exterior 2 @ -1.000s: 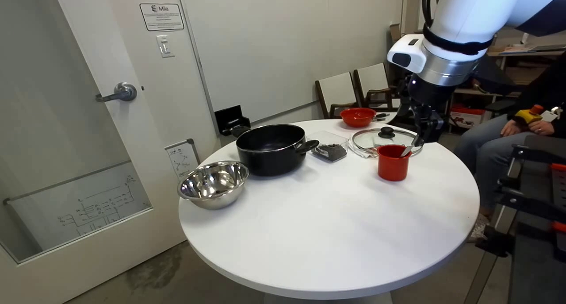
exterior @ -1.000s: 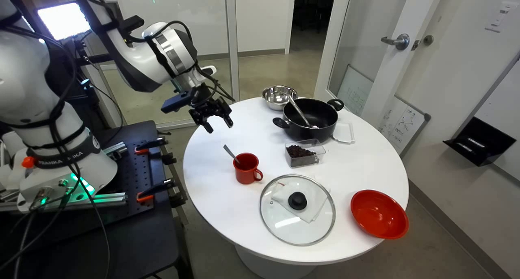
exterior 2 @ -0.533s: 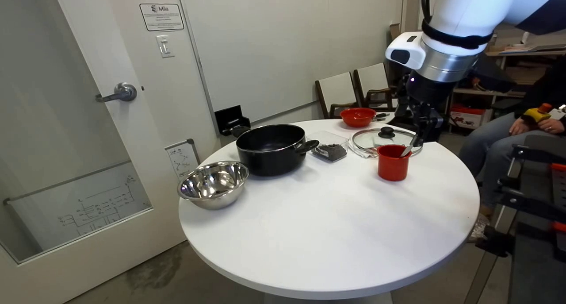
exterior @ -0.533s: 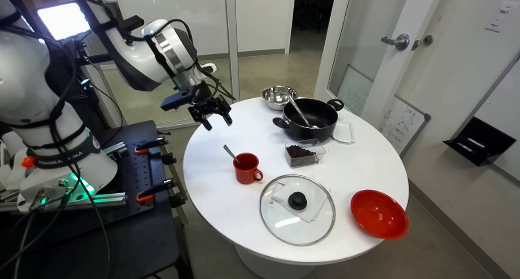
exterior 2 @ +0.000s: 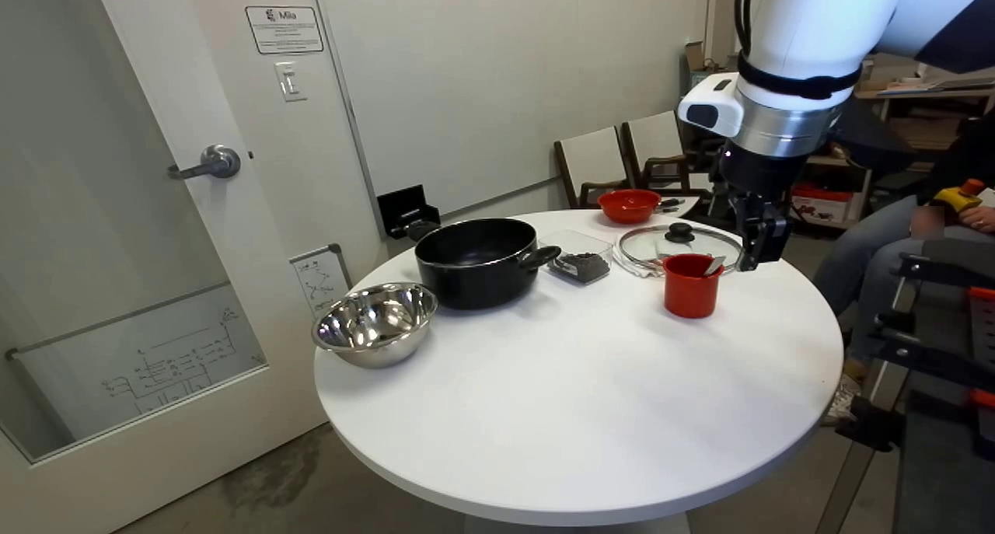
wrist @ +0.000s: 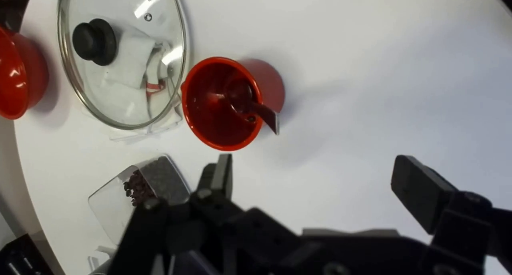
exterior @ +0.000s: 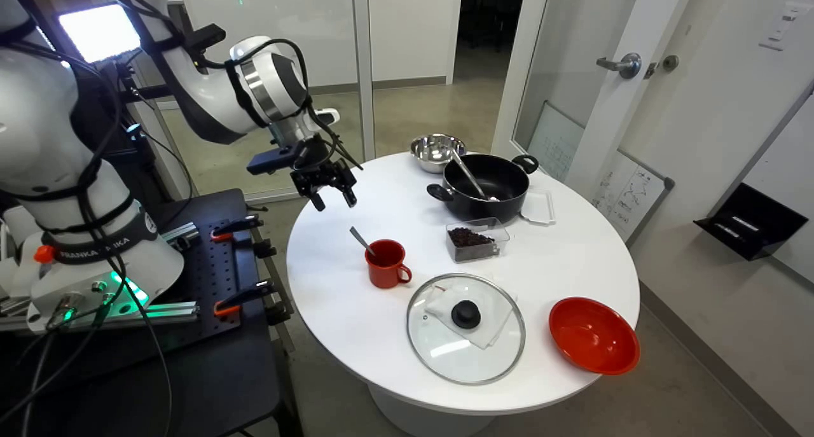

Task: Pick up the spoon from cup, then put it back in the cup

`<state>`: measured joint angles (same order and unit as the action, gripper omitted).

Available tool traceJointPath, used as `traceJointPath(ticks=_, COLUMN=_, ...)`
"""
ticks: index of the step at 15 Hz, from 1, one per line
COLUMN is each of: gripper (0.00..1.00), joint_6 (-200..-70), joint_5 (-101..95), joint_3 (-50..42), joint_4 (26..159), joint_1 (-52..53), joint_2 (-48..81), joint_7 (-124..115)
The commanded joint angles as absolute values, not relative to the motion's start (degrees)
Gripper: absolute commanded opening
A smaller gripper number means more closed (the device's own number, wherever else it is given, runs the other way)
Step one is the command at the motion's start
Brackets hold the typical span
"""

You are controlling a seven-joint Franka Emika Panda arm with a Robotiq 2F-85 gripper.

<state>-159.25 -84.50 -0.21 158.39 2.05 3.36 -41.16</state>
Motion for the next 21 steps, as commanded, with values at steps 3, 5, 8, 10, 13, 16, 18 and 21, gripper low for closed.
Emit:
traceJointPath(ticks=3, gripper=1.0, joint_6=-158.9, joint_5=-81.4, joint_3=0.0, joint_4=158.6, joint_1=2.0, joint_2=5.0, joint_7=-38.3)
traceJointPath(ticks=5, gripper=1.0, joint_6=-159.2, joint_5=-81.8, joint_3=-0.3, joint_4=158.3, joint_1=1.7, joint_2=5.9, joint_7=-38.4)
traceJointPath(ticks=8, gripper=1.0, joint_6=-159.0, joint_5=-83.6, joint_3=-0.7, joint_4=157.6, joint_1=1.3, joint_2=7.0, joint_7=-40.3)
traceJointPath(ticks=10, gripper=1.0, joint_6=-159.3, joint_5=-85.0, joint_3=-1.3, joint_4=157.1, joint_1=1.0, joint_2=7.1, joint_7=-42.0)
traceJointPath(ticks=13, gripper=1.0, joint_6=-160.1, joint_5=-88.1, joint_3=-2.2, joint_4=156.2, joint_1=0.4, joint_2=6.8, joint_7=-45.7)
traceJointPath(ticks=16, gripper=1.0, joint_6=-160.7, joint_5=-90.4, joint_3=-2.6, joint_4=154.9, joint_1=-0.2, joint_2=7.8, joint_7=-48.4)
traceJointPath(ticks=18, gripper=1.0, joint_6=-161.7, joint_5=-92.1, joint_3=-2.8, joint_4=153.9, joint_1=-0.5, joint_2=9.0, joint_7=-49.7)
traceJointPath(ticks=21, gripper=1.0, joint_6=-163.1, joint_5=-94.8, joint_3=-2.9, joint_4=152.0, joint_1=-0.8, joint_2=10.9, joint_7=-51.4)
